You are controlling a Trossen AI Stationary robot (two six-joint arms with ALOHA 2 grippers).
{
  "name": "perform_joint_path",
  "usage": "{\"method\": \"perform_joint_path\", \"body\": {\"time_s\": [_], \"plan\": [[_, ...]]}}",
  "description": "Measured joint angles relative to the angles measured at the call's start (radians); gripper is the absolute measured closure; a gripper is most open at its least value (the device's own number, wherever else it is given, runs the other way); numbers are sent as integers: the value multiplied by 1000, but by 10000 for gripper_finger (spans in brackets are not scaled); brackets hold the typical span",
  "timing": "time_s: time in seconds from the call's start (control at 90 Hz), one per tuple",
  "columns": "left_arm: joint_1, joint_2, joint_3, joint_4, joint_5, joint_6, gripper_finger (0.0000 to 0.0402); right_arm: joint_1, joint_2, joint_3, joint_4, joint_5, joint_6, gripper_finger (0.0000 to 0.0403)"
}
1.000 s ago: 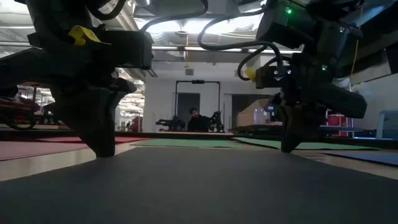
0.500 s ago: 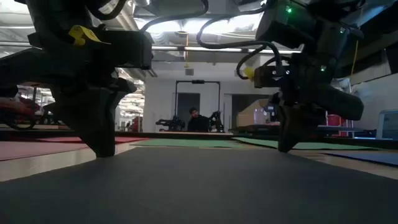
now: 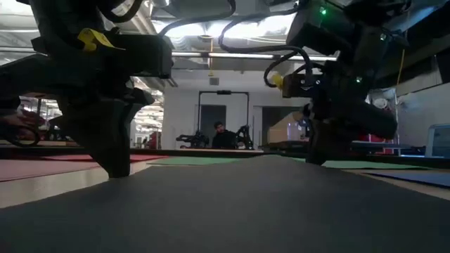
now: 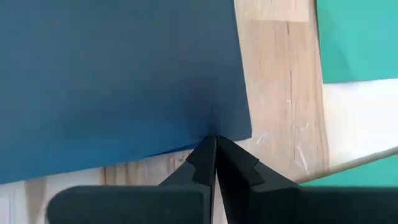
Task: Organize paper
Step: Stack the black paper on top of the black paper
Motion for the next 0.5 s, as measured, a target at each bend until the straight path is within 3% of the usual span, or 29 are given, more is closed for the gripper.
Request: {"method": "perform_joint_path", "body": {"time_s": [0.5], "plan": [[-6,0,0,0,-1,-1,402,2,-2,14,-47,-41,14,403]]}}
